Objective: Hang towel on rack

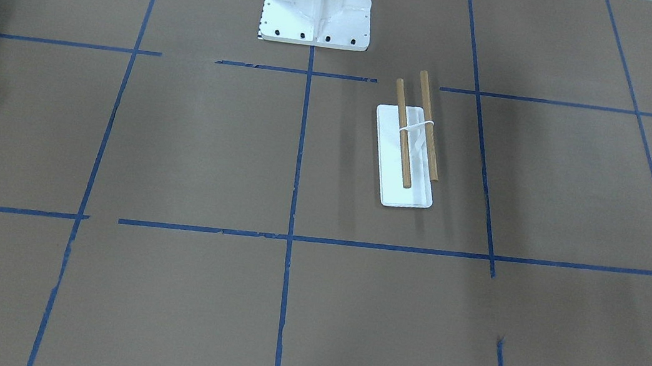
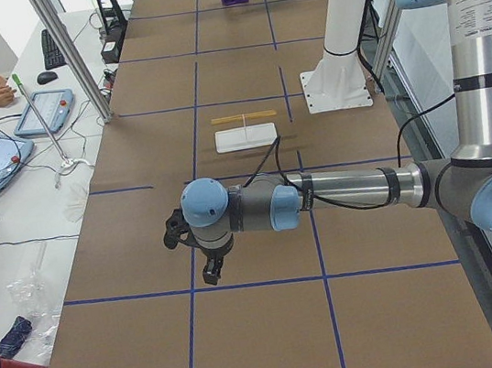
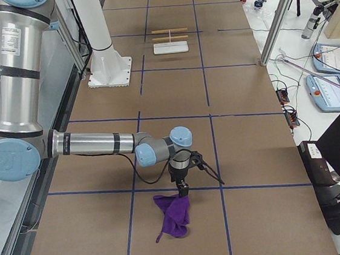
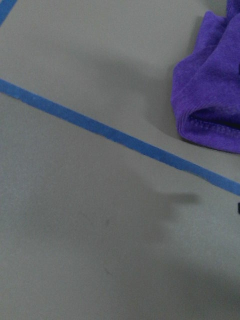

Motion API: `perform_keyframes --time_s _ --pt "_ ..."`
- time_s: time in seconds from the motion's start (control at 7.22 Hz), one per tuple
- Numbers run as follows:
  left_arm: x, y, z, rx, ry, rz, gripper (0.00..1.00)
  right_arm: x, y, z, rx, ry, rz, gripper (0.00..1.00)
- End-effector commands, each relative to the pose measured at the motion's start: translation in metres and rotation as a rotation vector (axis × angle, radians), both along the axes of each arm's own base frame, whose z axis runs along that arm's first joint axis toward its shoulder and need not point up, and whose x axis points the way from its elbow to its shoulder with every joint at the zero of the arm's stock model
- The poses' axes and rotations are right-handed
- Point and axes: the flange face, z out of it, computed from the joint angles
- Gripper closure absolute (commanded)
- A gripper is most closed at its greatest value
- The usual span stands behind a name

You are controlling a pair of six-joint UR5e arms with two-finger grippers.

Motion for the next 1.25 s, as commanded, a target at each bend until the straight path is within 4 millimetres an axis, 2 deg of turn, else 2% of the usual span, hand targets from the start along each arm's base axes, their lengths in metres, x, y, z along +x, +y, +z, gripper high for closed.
perform_keyframes --time_s 0.0,0.14,0.28,0.42,0.55,0.83,0.97,1.11 --pt "0.0 0.0 -0.004 0.007 0.0 -0.001 0.0 -0.001 0.0 0.016 -0.007 0.04 -0.016 0.29" --pt "0.0 0.0 -0.005 0.008 0.0 -0.001 0.0 0.0 0.002 0.025 -0.005 0.049 -0.049 0.36" --pt "0.0 0.0 -0.006 0.01 0.0 -0.001 0.0 0.0 0.0 0.028 0.0 0.05 -0.069 0.57" --pt "0.0 0.0 -0.009 0.016 0.0 -0.001 0.0 -0.002 -0.007 0.023 0.012 0.044 -0.069 0.97" --pt "0.0 0.0 -0.01 0.017 0.0 -0.001 0.0 0.001 -0.01 0.02 0.017 0.041 -0.061 1.0" --pt "0.0 0.0 -0.009 0.017 0.0 -0.001 0.0 0.018 -0.013 0.019 0.025 0.027 -0.045 1.0" --pt "0.0 0.0 -0.009 0.017 0.002 0.0 0.0 0.032 -0.022 0.013 0.043 0.02 -0.029 1.0" --pt "0.0 -0.001 -0.011 0.022 0.001 0.0 0.0 0.058 -0.028 -0.007 0.063 -0.029 0.035 1.0"
